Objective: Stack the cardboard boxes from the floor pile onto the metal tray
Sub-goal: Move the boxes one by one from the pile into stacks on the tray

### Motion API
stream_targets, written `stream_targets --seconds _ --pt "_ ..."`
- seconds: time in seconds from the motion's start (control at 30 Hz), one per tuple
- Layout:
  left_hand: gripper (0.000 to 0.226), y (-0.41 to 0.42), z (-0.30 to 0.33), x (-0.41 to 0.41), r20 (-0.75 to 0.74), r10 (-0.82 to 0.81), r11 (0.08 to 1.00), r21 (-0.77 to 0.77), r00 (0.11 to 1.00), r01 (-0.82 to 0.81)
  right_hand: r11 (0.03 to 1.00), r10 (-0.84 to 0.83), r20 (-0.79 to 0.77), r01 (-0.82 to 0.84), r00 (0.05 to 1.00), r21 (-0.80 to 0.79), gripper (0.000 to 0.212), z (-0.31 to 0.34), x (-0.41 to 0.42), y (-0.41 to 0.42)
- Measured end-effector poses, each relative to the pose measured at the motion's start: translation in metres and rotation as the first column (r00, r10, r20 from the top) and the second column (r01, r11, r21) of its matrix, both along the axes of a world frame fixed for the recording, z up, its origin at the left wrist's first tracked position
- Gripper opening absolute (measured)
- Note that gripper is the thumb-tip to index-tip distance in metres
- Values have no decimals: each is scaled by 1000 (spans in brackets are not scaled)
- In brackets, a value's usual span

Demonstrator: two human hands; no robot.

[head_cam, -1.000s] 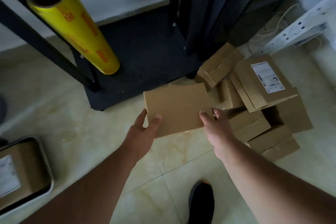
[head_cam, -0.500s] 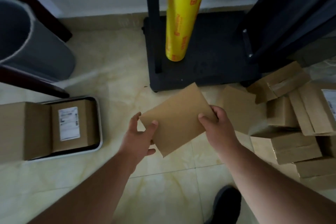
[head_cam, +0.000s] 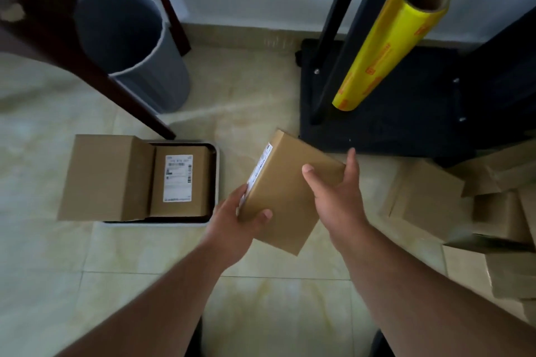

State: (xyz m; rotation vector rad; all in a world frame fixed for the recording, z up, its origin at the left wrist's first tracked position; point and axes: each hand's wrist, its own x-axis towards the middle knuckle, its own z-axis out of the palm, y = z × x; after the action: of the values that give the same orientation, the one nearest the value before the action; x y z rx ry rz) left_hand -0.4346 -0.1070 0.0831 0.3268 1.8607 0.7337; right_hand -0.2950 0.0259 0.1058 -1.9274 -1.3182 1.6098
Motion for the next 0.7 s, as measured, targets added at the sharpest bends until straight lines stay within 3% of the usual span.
stream_targets --seconds 0.1,0.2,0.27,0.47,0.57,0.7 --pt "66 -13 5 -17 107 144 989 15 984 -146 999 41 -6 -41 999 -31 108 0 -28 -14" --pt "64 -29 6 -31 183 249 968 -5 951 -253 985 170 64 -170 983 -8 70 -6 -53 -33" --pt "61 -40 8 -40 183 301 953 -16 936 -303 975 219 52 -218 974 -32 64 -7 -68 -47" --pt "55 -65 9 -74 125 364 931 -54 923 -360 942 327 150 -310 933 -126 58 -13 -99 -86" --pt "46 -73 7 -90 59 361 932 -61 931 -358 932 350 130 -330 928 -151 49 -19 -110 -95" --pt "36 -88 1 -107 -58 280 955 -83 958 -284 908 400 98 -379 911 -180 53 -24 -128 -105"
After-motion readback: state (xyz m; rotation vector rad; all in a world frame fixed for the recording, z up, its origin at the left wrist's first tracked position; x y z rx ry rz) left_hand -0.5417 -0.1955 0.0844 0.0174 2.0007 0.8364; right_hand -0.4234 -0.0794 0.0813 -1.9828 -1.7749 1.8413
